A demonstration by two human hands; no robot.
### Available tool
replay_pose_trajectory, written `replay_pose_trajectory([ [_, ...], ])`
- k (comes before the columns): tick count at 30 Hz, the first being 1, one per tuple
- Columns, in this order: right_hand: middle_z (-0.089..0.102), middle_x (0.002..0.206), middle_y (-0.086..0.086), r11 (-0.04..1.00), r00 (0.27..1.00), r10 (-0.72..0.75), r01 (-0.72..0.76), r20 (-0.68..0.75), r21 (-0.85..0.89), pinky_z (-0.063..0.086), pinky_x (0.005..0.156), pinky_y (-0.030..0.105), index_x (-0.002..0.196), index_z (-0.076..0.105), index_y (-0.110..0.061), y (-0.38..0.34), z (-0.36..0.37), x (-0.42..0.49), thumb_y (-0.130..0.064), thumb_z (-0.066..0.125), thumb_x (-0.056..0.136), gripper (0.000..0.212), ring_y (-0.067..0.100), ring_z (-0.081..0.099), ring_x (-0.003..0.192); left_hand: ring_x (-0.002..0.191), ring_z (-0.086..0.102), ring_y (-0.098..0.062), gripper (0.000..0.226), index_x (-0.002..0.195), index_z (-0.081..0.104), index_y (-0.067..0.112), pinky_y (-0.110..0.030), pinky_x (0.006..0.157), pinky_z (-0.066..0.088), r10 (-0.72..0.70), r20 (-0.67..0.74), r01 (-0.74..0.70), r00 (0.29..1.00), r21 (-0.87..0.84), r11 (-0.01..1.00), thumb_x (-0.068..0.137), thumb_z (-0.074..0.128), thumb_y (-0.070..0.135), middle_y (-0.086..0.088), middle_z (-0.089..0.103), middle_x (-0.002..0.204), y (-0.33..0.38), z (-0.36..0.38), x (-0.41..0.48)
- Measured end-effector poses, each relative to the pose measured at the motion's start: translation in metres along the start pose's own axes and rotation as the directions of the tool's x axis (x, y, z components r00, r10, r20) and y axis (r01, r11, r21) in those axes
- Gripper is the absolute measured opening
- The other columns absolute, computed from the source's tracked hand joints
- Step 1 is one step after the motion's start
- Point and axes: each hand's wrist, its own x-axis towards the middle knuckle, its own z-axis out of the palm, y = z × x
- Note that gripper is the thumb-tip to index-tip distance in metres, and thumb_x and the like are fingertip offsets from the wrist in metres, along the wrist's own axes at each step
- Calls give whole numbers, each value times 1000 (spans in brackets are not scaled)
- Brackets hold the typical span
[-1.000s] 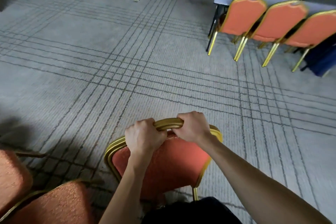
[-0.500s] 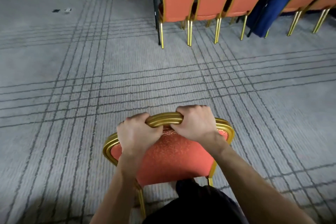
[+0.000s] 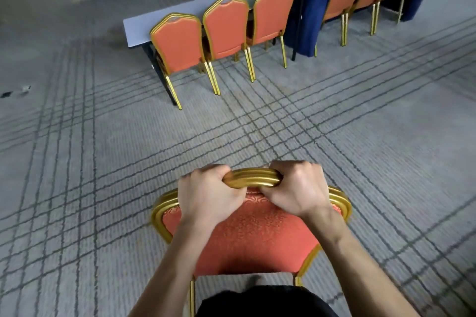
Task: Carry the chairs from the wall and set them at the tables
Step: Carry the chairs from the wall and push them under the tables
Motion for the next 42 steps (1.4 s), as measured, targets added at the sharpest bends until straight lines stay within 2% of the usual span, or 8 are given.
replay_pose_trajectory([
  [5, 61, 56, 0, 990, 984, 141, -140, -113, 18, 44, 55, 30, 58, 42, -23, 65, -21, 36, -59, 53, 68, 39, 29, 61, 60, 46, 54, -38, 43, 52, 45, 13, -27, 46, 31, 157, 66, -152, 985, -79, 985, 53, 82, 34, -6, 52, 46, 47, 40, 75],
  [10, 54, 51, -3, 974, 956, 218, -225, -196, -15, 40, 50, 28, 57, 39, -23, 127, -29, 81, -56, 55, 70, 40, 27, 55, 51, 47, 53, -37, 42, 52, 44, 13, -28, 52, 24, 292, 45, -281, 955, -163, 946, 57, 79, 34, -7, 53, 47, 84, 98, 150],
  [19, 57, 54, -4, 901, 898, 387, -417, -211, -119, 43, 52, 30, 58, 45, -22, 242, -46, 180, -55, 59, 71, 38, 25, 56, 53, 43, 45, -27, 40, 51, 41, 14, -27, 49, 23, 433, 91, -364, 897, -403, 840, 57, 77, 29, -1, 49, 46, 154, 215, 293],
  [23, 56, 53, -5, 876, 870, 404, -457, -285, -155, 43, 50, 29, 58, 45, -22, 279, -69, 215, -53, 61, 70, 37, 23, 55, 52, 43, 45, -24, 41, 51, 43, 14, -27, 50, 21, 505, 88, -412, 858, -469, 782, 56, 81, 28, 1, 50, 47, 191, 243, 349],
  [28, 54, 52, -5, 844, 843, 415, -497, -341, -201, 42, 49, 30, 58, 49, -19, 329, -96, 262, -54, 62, 72, 40, 22, 54, 50, 43, 44, -24, 38, 50, 44, 13, -30, 46, 27, 560, 39, -453, 827, -544, 706, 58, 79, 28, 0, 49, 47, 240, 272, 417],
  [34, 53, 53, -5, 824, 811, 462, -542, -358, -165, 44, 52, 31, 59, 45, -24, 413, -108, 321, -60, 59, 75, 42, 22, 55, 52, 44, 42, -20, 39, 52, 39, 20, -26, 48, 23, 615, 18, -497, 788, -570, 654, 60, 77, 28, 3, 49, 47, 298, 325, 497],
  [38, 57, 53, -4, 828, 812, 472, -542, -343, -143, 47, 53, 31, 60, 52, -20, 486, -104, 366, -61, 55, 72, 43, 25, 59, 54, 45, 44, -22, 39, 53, 40, 18, -29, 44, 31, 615, 66, -489, 786, -544, 683, 59, 77, 29, 2, 50, 48, 336, 373, 547],
  [42, 58, 54, -3, 851, 832, 468, -515, -297, -101, 42, 53, 29, 59, 44, -23, 562, -102, 418, -62, 57, 71, 42, 26, 59, 55, 48, 49, -24, 32, 54, 48, 14, -32, 44, 38, 613, 130, -486, 779, -492, 722, 61, 74, 32, 1, 54, 50, 373, 418, 604],
])
